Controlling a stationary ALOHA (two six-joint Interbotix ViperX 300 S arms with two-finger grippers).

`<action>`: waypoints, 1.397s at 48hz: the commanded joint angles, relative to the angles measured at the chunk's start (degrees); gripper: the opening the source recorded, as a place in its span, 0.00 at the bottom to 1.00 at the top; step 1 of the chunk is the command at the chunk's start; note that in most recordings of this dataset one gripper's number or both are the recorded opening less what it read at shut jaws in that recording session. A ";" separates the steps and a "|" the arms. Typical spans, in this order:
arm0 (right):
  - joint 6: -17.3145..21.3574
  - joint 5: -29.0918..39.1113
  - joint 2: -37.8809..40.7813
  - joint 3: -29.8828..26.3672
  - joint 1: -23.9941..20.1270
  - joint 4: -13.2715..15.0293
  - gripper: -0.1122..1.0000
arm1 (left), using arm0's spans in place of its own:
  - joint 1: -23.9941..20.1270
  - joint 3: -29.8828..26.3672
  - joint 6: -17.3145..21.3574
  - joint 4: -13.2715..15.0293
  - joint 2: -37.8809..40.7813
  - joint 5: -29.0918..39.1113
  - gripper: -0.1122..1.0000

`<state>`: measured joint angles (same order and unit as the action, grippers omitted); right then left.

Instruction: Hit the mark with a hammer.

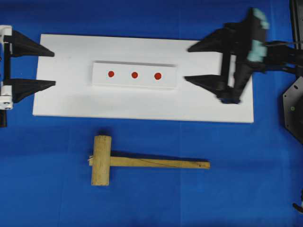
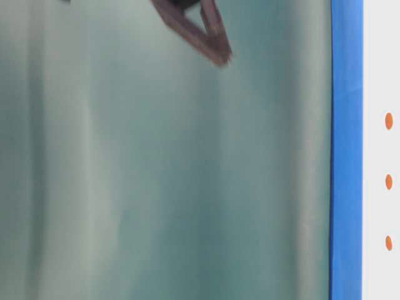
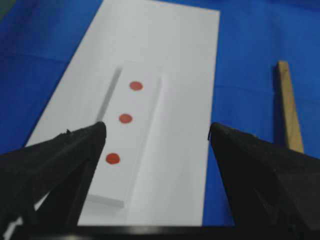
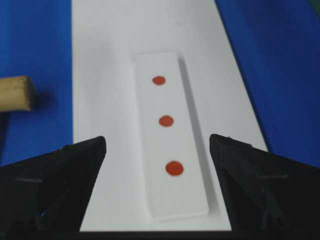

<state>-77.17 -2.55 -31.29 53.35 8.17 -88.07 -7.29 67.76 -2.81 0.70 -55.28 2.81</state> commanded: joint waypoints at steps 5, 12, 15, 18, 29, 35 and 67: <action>-0.09 0.18 -8.96 4.31 0.00 0.44 0.78 | 0.00 0.26 0.18 -0.09 -4.31 2.64 0.83; -0.18 2.37 -14.33 8.61 0.00 1.67 0.78 | 0.00 1.14 0.26 -0.18 -7.03 4.66 0.83; -0.18 3.25 -16.17 10.20 0.00 2.64 0.78 | 0.09 1.67 0.35 -0.26 -8.17 5.54 0.82; -0.26 3.96 -18.19 11.69 0.00 3.16 0.78 | 0.26 2.11 0.44 -0.18 -9.14 6.15 0.81; 0.00 3.96 -24.87 17.40 0.00 3.16 0.78 | 2.81 3.60 4.31 -0.26 -11.51 6.86 0.77; 0.53 3.96 -26.63 20.57 0.00 2.55 0.78 | 3.60 4.66 6.06 -0.18 -11.87 6.77 0.77; 0.44 3.87 -29.09 24.43 0.00 1.41 0.76 | 4.04 6.06 6.42 -0.18 -11.87 6.42 0.77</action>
<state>-76.73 1.49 -60.64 78.40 8.17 -86.57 -3.34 74.44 3.52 0.62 -67.50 9.76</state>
